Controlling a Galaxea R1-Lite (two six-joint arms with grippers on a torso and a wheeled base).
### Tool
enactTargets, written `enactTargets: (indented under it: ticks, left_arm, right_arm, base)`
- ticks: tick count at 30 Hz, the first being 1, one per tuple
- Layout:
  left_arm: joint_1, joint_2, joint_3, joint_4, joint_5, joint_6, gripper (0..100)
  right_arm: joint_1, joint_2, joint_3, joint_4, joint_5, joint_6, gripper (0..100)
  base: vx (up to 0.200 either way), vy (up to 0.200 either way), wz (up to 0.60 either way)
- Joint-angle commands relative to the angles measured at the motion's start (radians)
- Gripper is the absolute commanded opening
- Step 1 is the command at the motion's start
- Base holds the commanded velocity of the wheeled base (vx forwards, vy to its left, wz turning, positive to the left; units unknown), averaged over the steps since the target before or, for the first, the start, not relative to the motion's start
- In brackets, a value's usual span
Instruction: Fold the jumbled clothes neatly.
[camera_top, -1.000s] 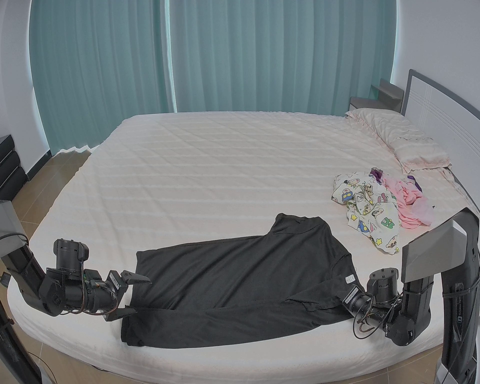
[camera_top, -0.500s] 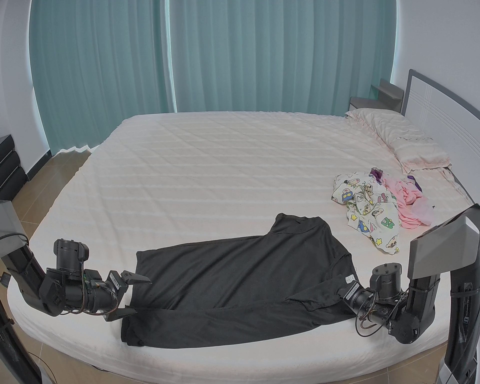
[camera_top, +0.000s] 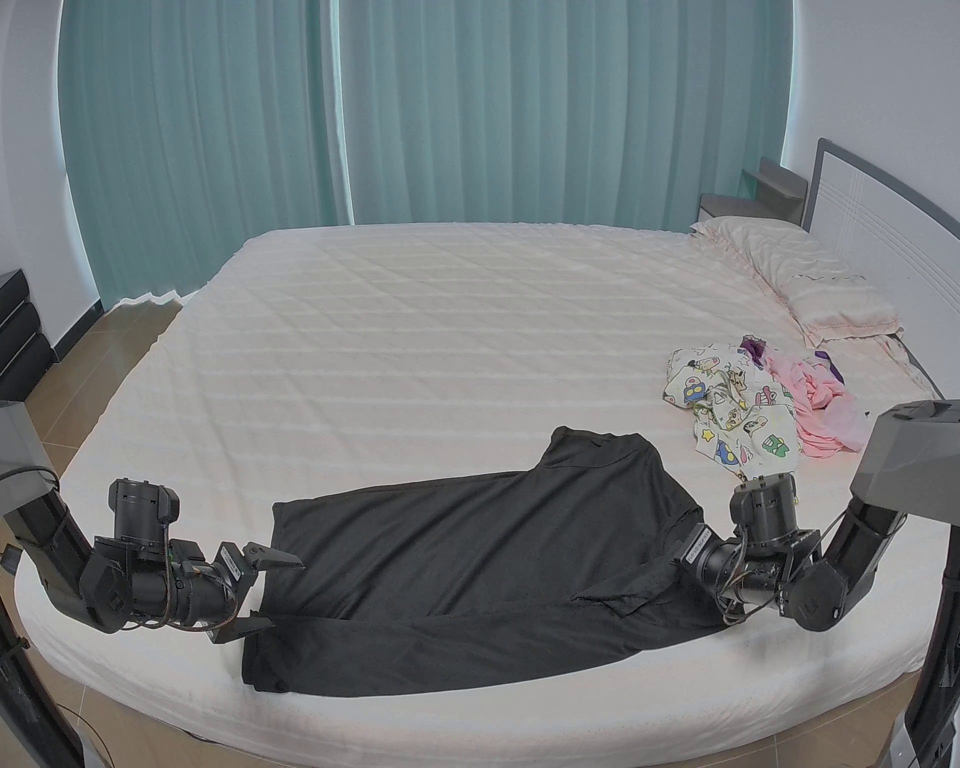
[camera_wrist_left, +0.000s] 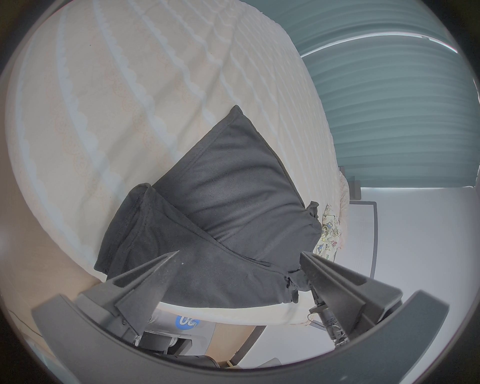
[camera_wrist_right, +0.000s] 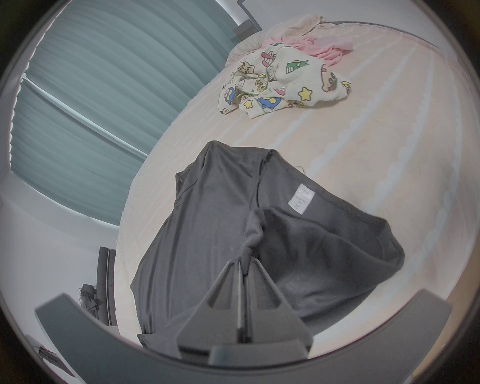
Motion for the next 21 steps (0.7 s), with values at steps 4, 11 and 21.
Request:
enactTargets:
  ticks: [4,11,21]
  left_arm:
    - [-0.001,0.002,0.000,0.000,0.001,0.001,100]
    - [-0.001,0.002,0.000,0.000,0.001,0.001,100]
    - [-0.001,0.002,0.000,0.000,0.001,0.001,100]
  right_arm:
    - [-0.012,-0.075,-0.204,0.219,0.012,0.000,0]
    - [-0.013,-0.117,-0.231,0.346,0.012,-0.008,0]
    - [-0.004,-0.180,-0.154,0.449,0.012,-0.062,0]
  base:
    - [0.000,0.000,0.00]
    - [0.000,0.000,0.00]
    - [0.000,0.000,0.00]
